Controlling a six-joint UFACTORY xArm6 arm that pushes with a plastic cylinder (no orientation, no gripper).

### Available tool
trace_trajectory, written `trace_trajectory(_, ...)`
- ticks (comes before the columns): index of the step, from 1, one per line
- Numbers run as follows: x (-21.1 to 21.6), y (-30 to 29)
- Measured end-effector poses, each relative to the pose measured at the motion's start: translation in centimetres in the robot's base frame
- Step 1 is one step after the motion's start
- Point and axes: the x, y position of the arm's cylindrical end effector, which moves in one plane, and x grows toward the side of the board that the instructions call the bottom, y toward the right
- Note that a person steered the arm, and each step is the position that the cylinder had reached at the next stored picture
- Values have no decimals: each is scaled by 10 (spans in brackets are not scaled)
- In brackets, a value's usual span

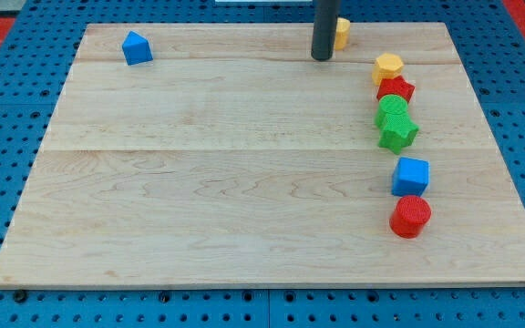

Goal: Place the yellow heart to the bottom right of the blue triangle

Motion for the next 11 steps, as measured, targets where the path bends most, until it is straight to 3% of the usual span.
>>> trace_trajectory(1, -29, 97)
trace_trajectory(2, -85, 136)
trace_trajectory(3, -89, 98)
trace_trajectory(4, -57, -6)
trace_trajectory(5, -53, -71)
trace_trajectory(6, -72, -36)
trace_trajectory(7, -89, -67)
trace_trajectory(8, -74, -125)
trace_trajectory(11, -25, -90)
